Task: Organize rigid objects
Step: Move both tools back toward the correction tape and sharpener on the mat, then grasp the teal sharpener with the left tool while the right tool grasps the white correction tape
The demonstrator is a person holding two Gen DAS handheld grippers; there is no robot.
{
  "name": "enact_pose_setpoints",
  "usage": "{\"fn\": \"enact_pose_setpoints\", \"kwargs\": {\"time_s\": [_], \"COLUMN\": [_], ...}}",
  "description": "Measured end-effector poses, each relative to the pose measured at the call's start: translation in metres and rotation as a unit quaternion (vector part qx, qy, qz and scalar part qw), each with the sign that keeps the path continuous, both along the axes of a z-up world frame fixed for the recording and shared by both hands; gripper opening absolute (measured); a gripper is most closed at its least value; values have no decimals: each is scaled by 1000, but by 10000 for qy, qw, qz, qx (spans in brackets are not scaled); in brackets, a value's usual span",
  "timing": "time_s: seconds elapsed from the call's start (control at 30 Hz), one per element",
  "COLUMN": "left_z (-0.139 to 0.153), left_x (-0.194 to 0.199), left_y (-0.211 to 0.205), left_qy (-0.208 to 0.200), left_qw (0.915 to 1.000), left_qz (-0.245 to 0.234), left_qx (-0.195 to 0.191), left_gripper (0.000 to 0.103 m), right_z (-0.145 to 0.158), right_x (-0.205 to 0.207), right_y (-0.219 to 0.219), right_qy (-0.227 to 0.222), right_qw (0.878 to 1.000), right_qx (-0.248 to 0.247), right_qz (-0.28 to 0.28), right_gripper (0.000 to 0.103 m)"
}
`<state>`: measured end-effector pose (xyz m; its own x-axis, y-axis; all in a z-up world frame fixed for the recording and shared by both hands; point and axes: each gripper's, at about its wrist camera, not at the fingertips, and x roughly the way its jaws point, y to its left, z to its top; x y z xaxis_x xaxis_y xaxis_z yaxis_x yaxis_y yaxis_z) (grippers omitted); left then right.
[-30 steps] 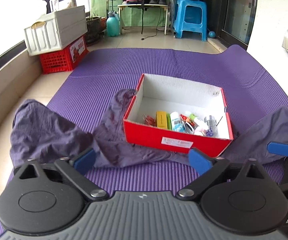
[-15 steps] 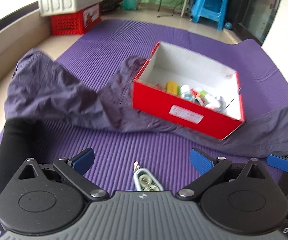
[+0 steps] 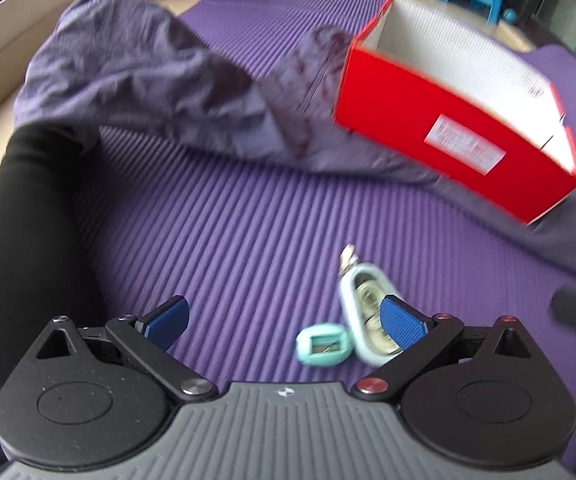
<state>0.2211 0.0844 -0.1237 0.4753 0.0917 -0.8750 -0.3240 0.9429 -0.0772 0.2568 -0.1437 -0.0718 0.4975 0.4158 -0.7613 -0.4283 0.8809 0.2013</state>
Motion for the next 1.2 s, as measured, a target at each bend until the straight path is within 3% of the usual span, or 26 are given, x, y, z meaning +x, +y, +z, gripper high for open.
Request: {"fn": "enact_pose_setpoints", "kwargs": {"time_s": [0.27, 0.63, 1.0, 1.07, 1.2], "left_z": [-34, -49, -58, -58, -55], "left_x": [-2, -1, 3, 4, 2], "left_y": [-7, -10, -2, -3, -3], "left_qy": [304, 398, 422, 408, 299], "left_qw": [9991, 9981, 9988, 9989, 9992], "left_qz": [-260, -424, -226, -239, -224], "left_qx": [158, 183, 36, 55, 134], "left_gripper": [102, 102, 101, 100, 89], "right_z": [-24, -65, -93, -95, -96], "right_x": [17, 38, 42, 40, 37], "right_y": [34, 87, 117, 120, 127], "right_qy": [323, 784, 1071, 1091, 1149], "right_qw": [9986, 9927, 9859, 9856, 9838], "right_qx": [-353, -776, -1179, -1161, -1217], "right_qz": [246, 487, 517, 568, 644], "right_gripper": [94, 86, 72, 63, 53]}}
